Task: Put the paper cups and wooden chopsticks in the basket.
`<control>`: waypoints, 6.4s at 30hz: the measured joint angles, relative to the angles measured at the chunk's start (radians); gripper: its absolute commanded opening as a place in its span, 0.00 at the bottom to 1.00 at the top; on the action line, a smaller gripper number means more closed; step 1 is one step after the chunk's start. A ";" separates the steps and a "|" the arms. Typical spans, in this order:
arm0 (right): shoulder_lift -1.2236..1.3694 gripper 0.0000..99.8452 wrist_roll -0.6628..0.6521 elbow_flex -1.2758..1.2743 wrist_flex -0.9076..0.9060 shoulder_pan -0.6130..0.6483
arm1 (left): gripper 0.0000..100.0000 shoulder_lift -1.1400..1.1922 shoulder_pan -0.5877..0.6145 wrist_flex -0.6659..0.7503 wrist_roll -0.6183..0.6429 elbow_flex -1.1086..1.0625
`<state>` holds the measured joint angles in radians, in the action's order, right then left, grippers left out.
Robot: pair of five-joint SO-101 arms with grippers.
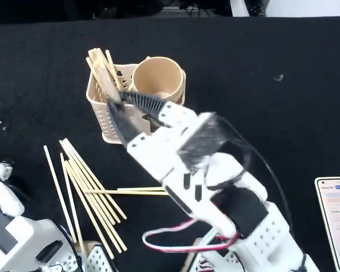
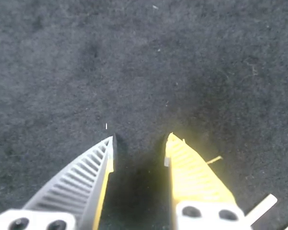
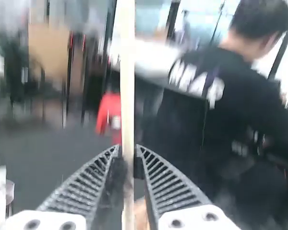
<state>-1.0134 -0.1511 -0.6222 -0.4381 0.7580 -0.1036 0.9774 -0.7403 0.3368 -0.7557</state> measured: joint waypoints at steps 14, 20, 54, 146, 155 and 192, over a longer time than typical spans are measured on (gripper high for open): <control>0.427 0.17 0.035 0.000 0.322 -0.114 | 0.18 0.000 -0.002 0.000 0.000 0.000; 0.420 0.24 0.083 0.127 0.049 -0.115 | 0.18 0.000 -0.002 0.000 0.000 0.000; 0.798 0.30 -0.436 -0.261 -0.493 0.087 | 0.18 0.000 -0.002 0.000 0.000 0.000; 0.028 0.18 -0.186 -0.044 -0.606 -0.081 | 0.18 0.000 -0.002 0.000 0.000 0.000; 0.123 0.28 -0.562 -0.534 -0.505 -0.081 | 0.18 0.000 -0.002 0.000 0.000 0.000; 0.595 0.01 -0.537 -0.272 -0.640 0.012 | 0.18 0.000 -0.002 0.000 0.000 0.000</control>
<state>-0.4181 -0.6882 -0.8938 -1.0779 0.7702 -0.1036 0.9759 -0.7403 0.3368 -0.7557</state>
